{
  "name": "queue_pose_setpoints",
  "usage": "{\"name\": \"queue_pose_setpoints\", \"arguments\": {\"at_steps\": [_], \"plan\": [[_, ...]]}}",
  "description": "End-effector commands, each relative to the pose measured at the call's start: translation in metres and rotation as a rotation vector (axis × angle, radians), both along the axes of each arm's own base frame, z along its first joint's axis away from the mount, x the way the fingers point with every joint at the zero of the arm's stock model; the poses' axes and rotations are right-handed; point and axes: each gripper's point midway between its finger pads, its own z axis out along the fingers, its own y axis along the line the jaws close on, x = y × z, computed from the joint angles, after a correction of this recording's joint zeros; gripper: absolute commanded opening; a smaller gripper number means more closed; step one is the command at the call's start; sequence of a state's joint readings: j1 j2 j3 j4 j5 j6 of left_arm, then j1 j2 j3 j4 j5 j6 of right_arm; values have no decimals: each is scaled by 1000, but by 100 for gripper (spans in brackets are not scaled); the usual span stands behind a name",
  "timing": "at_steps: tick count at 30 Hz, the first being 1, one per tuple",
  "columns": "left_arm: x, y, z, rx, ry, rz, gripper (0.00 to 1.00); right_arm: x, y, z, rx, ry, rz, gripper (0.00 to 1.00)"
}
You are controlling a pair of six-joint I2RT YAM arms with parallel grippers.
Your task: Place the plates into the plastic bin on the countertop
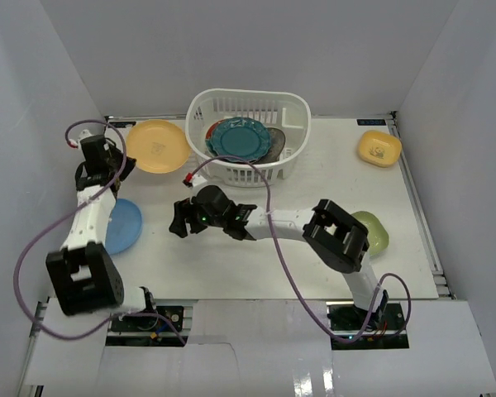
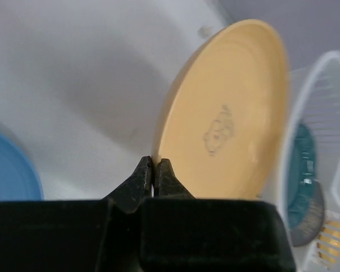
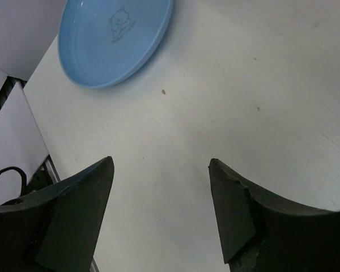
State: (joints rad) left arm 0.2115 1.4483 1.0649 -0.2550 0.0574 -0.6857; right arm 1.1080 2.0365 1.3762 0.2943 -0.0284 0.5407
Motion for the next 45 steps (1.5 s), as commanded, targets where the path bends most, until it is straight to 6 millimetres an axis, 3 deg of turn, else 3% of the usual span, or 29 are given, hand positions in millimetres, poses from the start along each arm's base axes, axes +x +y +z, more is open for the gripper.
{"name": "queue_pose_setpoints", "arguments": {"at_steps": [1,2,3,4,5,6,7,8,9,10,11,15,22,25,26,30,32,35,37,38,39,41,42,43,44,45], "plan": [[-21,-14,123,5,-366,-8,0,10,37,14,67,-8,-41,75],[-29,-17,134,9,-393,-12,0,11,44,13,72,1,-46,77],[-45,-22,162,17,-467,-23,0,10,52,10,70,7,-44,80],[-53,-26,175,16,-501,-38,0,11,57,-15,27,28,-48,81],[-60,-30,186,16,-529,-47,0,17,73,4,69,16,-58,83],[-68,-34,197,12,-558,-61,0,16,81,0,66,19,-58,87],[-78,-43,210,8,-592,-100,0,19,85,-28,16,35,-76,88],[-82,-47,217,4,-600,-121,0,25,101,-7,63,25,-82,89],[-85,-52,221,-4,-608,-143,0,24,108,-12,58,34,-82,90],[-89,-61,226,-18,-620,-189,0,24,112,-38,19,55,-86,90],[-91,-66,230,-23,-628,-214,0,29,124,-20,61,41,-90,91],[-96,-83,237,-23,-637,-287,0,42,128,-30,63,37,-138,90],[-109,-96,258,-13,-671,-349,0,48,137,-37,71,103,-117,77],[-116,-96,265,4,-684,-351,0,52,134,-45,68,134,-129,69],[-118,-96,265,12,-682,-349,0,55,133,-45,71,143,-129,61],[-125,-94,267,47,-687,-342,0,64,122,-72,15,206,-140,52],[-127,-92,266,64,-686,-328,0,56,112,-95,-59,211,-130,51],[-126,-93,257,74,-669,-325,0,34,112,-112,-104,228,-77,52],[-124,-92,251,94,-657,-320,0,30,109,-114,-127,220,-77,51],[-124,-94,247,99,-648,-323,0,21,98,-133,-170,238,-78,47],[-123,-94,244,105,-641,-323,0,26,94,-110,-144,202,-110,44],[-123,-96,242,119,-633,-327,0,31,77,-112,-132,170,-161,32],[-122,-97,242,123,-632,-331,0,39,74,-87,-110,127,-183,31],[-122,-98,242,126,-632,-337,0,43,68,-82,-117,110,-193,28],[-123,-101,241,125,-631,-343,0,46,65,-57,-92,82,-202,26],[-122,-101,239,126,-629,-347,0,48,52,-64,-131,55,-218,24]]}}
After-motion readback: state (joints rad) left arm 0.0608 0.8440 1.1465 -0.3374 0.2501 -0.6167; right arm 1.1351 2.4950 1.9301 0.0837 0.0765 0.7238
